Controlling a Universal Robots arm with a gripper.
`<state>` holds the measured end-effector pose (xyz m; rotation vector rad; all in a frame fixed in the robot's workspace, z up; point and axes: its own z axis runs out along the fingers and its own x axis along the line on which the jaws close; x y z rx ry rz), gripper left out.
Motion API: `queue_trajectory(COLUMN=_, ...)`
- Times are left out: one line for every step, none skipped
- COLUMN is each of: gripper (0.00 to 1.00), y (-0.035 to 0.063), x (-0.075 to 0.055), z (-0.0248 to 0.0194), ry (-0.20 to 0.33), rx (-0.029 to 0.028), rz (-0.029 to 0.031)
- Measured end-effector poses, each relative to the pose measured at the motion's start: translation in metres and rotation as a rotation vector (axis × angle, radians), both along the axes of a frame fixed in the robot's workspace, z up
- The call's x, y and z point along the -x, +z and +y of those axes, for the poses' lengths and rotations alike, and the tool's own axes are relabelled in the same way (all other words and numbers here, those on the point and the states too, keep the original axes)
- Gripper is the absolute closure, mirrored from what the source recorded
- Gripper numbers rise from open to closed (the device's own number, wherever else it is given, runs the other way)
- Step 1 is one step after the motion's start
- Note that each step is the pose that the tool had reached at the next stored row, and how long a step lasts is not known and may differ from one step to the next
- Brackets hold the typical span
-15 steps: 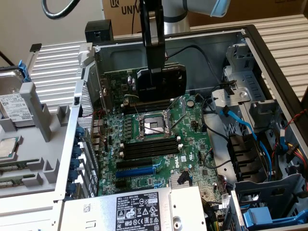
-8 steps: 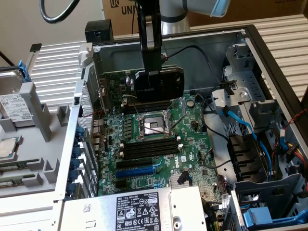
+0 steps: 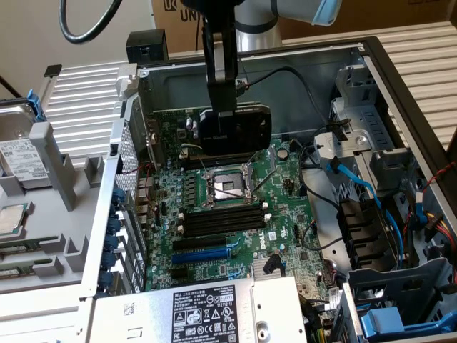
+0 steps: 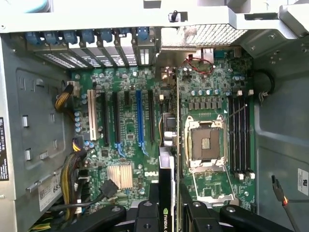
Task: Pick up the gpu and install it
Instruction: 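Insert the gpu into the slot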
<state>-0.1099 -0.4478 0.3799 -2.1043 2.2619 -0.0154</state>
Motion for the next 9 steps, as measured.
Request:
queue_trajectory(gripper=0.74, y=0.0000, x=0.000, z=0.0000, ry=0.000, rx=-0.0001, rz=0.0000)
queue_trajectory(gripper=0.74, y=-0.0001, x=0.001, z=0.0000, ry=0.000, rx=-0.0003, rz=-0.0001)
queue_trajectory(gripper=0.74, y=-0.0004, x=0.000, z=-0.0004, ry=0.000, rx=-0.0003, rz=-0.0001)
queue_trajectory(gripper=0.74, y=-0.0008, x=0.001, z=-0.0015, ry=0.000, rx=-0.0003, rz=-0.0001)
queue_trajectory(gripper=0.74, y=-0.0019, x=0.001, z=-0.0030, ry=0.000, rx=-0.0002, rz=0.0000)
queue_trajectory(gripper=0.74, y=-0.0035, x=0.001, z=-0.0053, ry=0.000, rx=-0.0008, rz=-0.0002)
queue_trajectory(gripper=0.74, y=-0.0053, x=0.001, z=-0.0086, ry=0.000, rx=-0.0020, rz=-0.0001)
queue_trajectory(gripper=0.74, y=-0.0071, x=0.001, z=-0.0121, ry=0.000, rx=-0.0035, rz=-0.0001)
queue_trajectory(gripper=0.74, y=-0.0089, x=0.001, z=-0.0155, ry=0.000, rx=-0.0053, rz=-0.0001)
